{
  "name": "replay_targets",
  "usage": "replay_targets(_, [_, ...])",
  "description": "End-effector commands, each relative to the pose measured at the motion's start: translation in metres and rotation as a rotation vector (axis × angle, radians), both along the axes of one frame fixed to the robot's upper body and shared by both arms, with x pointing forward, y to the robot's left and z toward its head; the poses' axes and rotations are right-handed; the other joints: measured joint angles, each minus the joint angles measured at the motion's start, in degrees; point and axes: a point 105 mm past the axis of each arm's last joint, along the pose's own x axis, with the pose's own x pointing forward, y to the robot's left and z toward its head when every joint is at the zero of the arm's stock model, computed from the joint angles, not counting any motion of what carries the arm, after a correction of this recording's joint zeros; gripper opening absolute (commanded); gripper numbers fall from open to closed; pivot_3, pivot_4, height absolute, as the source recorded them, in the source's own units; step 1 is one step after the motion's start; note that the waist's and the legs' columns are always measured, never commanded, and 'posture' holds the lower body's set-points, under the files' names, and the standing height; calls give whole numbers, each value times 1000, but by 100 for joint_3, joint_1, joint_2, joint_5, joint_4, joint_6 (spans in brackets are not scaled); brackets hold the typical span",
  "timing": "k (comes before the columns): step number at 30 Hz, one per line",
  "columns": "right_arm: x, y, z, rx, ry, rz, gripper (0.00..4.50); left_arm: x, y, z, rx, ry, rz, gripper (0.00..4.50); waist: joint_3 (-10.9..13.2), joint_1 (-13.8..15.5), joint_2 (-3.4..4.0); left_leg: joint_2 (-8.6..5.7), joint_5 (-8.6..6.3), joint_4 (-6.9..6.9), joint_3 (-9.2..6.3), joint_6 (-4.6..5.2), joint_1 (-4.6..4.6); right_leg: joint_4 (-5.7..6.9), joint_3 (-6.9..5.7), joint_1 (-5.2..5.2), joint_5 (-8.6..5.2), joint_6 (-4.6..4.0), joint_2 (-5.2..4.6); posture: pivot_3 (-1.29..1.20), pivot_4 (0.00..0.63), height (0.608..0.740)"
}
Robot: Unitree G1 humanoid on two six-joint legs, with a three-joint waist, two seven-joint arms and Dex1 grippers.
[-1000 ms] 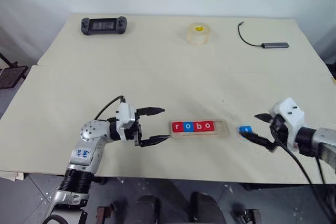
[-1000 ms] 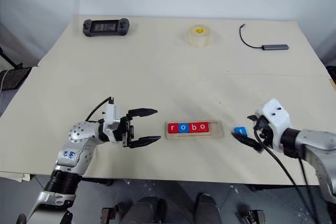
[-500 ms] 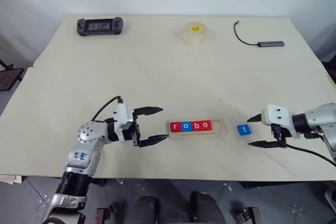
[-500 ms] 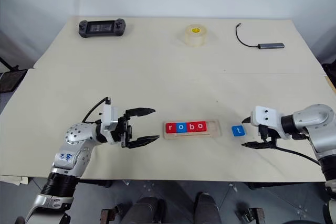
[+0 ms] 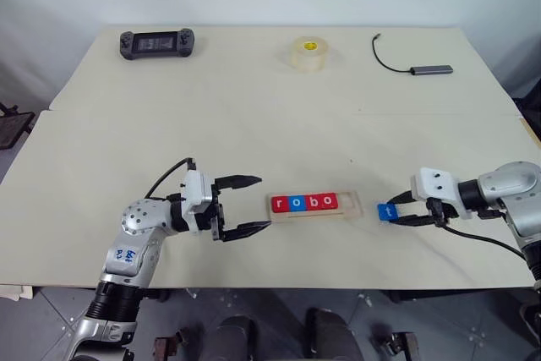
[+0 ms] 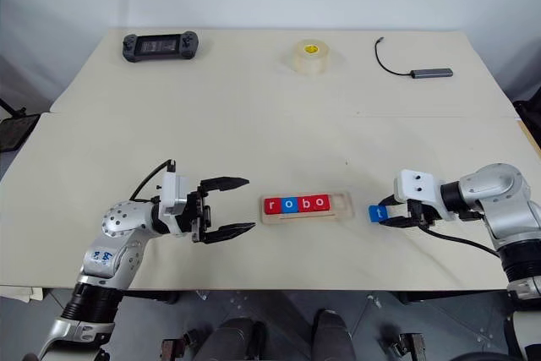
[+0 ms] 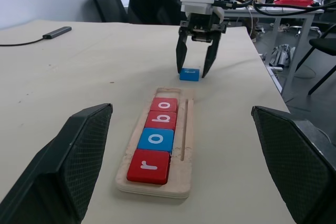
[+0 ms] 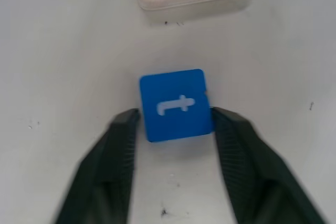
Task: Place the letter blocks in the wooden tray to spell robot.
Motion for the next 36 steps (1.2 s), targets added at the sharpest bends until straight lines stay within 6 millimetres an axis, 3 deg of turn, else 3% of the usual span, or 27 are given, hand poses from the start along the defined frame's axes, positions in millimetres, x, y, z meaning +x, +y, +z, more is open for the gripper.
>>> replay_targets(1, [5, 3, 9, 23, -28, -9, 1462, -3, 2, 10, -17, -44, -10, 4500, 0, 4, 0, 0, 0, 0, 0, 0, 0, 1, 0, 0, 0, 0, 0, 0, 150, 740])
replay_targets(7, [5, 21, 40, 31, 0, 63, 1462, -1, 7, 8, -11, -46, 13, 4500, 1, 0, 2, -1, 0, 0, 0, 0, -2, 1, 1, -5, 0, 0, -1, 0, 150, 740])
replay_targets(10, [14, 47, 48, 54, -13, 107, 1462, -1, 7, 7, -11, -44, 22, 4500, 1, 2, 2, 0, 0, 0, -2, -1, -2, -1, 0, -5, 0, 0, -2, 0, 150, 740])
replay_targets(15, [15, 65, 40, 47, -4, 149, 1462, -1, 6, 7, -17, -45, 34, 4500, 1, 41, 2, -1, -1, -2, -7, -3, -6, 4, -5, -6, -1, -1, -3, 0, 150, 740])
replay_targets(20, [18, 67, 26, 13, 1, 162, 1462, -3, 8, 5, -18, -40, 52, 4500, 1, 79, 2, -9, -1, -2, -10, 0, -15, 15, -8, -11, 0, -1, -7, 0, 150, 740])
replay_targets(29, [20, 68, 23, 9, 7, 153, 1462, -3, 7, 6, -21, -40, 62, 4500, 1, 61, 2, -7, -1, -3, -9, -1, -15, 16, -10, -11, -1, -1, -5, 0, 150, 740])
replay_targets(30, [21, 68, 22, 7, 8, 148, 2169, -3, 7, 6, -22, -40, 62, 4500, 1, 61, 2, -8, -1, -3, -9, -1, -15, 16, -10, -11, -1, -1, -5, 0, 150, 740])
replay_targets(36, [20, 71, 28, 46, 2, 141, 3977, -4, 7, 5, -22, -39, 61, 4500, 1, 39, 2, -7, -1, -3, -9, -1, -15, 17, -11, -11, -1, -1, -4, 0, 150, 740])
